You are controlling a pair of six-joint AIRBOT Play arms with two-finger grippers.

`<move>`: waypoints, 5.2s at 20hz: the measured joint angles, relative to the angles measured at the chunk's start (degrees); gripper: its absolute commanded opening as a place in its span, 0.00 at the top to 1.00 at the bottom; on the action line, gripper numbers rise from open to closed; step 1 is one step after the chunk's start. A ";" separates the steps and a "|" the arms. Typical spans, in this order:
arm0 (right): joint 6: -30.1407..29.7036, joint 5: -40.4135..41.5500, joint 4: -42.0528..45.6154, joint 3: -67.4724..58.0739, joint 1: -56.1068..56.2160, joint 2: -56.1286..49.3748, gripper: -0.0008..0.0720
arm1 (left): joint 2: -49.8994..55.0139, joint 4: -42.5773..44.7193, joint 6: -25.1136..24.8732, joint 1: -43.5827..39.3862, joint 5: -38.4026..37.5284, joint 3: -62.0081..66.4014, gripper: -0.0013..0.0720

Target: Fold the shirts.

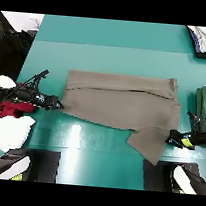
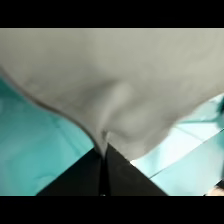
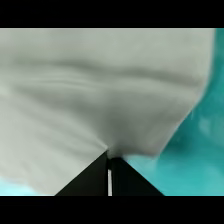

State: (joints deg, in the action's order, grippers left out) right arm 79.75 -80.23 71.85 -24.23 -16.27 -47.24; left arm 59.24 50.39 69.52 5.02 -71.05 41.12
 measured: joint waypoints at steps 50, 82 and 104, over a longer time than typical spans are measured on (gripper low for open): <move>-12.63 -2.14 -15.08 -37.44 -9.01 -40.15 0.04 | 20.22 -7.10 4.09 -2.45 5.33 28.74 0.95; 0.79 -8.79 -22.80 -74.51 27.45 -34.69 0.97 | 52.94 -6.69 10.45 -36.28 19.39 54.12 0.95; 0.09 2.47 -22.75 -85.22 48.54 -46.66 0.96 | 32.44 15.34 10.01 -13.18 1.97 57.20 0.95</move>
State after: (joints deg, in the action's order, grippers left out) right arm 79.83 -77.76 49.10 -109.45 32.27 -93.91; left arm 91.68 65.73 79.53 -8.16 -69.08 98.32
